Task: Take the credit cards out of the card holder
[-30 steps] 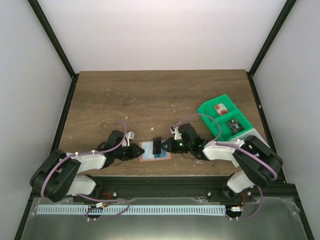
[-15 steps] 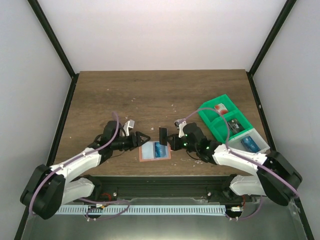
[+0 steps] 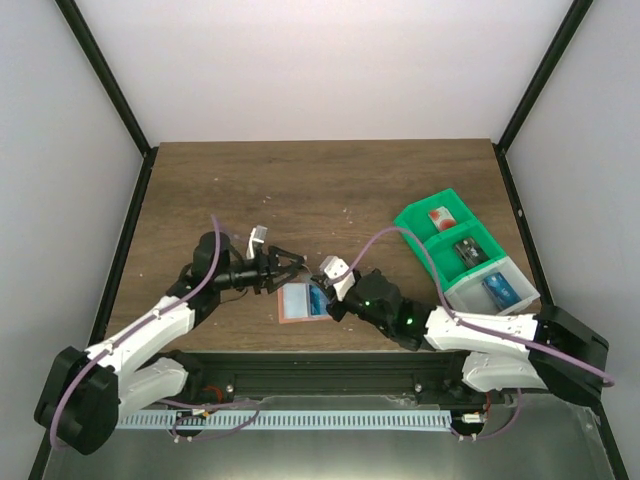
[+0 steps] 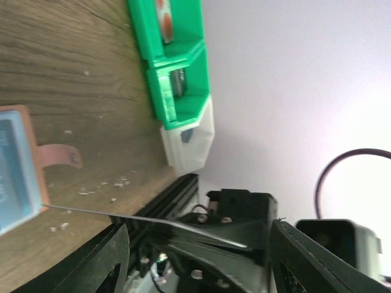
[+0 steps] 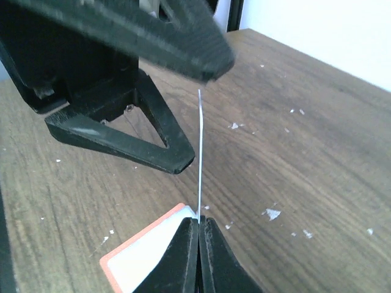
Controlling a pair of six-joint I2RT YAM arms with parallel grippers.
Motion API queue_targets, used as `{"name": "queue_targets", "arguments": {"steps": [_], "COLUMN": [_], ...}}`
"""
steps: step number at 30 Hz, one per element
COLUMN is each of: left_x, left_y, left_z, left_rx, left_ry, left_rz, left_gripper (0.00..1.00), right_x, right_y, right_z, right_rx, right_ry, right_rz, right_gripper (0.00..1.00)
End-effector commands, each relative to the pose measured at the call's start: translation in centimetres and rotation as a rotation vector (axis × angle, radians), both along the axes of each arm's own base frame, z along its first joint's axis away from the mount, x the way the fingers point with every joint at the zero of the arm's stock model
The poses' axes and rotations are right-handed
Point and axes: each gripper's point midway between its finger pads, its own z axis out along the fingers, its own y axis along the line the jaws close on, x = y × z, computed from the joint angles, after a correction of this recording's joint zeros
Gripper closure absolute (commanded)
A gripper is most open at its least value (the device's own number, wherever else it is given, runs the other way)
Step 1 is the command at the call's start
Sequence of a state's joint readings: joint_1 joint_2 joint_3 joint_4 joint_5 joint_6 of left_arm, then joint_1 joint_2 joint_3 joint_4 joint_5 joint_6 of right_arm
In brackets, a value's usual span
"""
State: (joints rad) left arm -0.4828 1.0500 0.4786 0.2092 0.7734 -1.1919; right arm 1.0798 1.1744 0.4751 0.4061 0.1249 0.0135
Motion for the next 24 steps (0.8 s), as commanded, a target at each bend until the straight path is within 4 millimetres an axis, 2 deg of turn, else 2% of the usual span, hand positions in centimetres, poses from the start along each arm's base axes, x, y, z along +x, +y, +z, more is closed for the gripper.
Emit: {"name": "queue_targets", "arguments": {"steps": [1,6,12,18,24], "left_x": [-0.9,-1.5,-1.7,-1.5,-1.6], "left_y": [-0.2,-0.1,-0.2,-0.1,-0.4], "left_z": [2.4,1.7,0.6,-0.1,-0.6], "left_rx": [-0.105,-0.127,-0.104,-0.092,-0.094], "left_ry": [0.022,0.059,0.086,0.079,0.096], "left_rz": [-0.028,-0.035,-0.049,-0.036,-0.063], "left_gripper": [0.35,0.36,0.47,0.71,0.90], "right_x": [0.5,0.0,0.1,-0.8,-2.0], "right_y": [0.3,0.7,0.3,0.4,0.4], "right_z": [1.3,1.2,1.0,0.1,-1.0], "right_rx": [-0.057,-0.098,-0.140,-0.206,-0.298], "right_ry": [-0.189,-0.282,-0.340,-0.407,-0.510], "right_rz": [-0.016,0.005,-0.019,0.020,0.063], "right_gripper": [1.00,1.00,1.00,1.00,0.99]}}
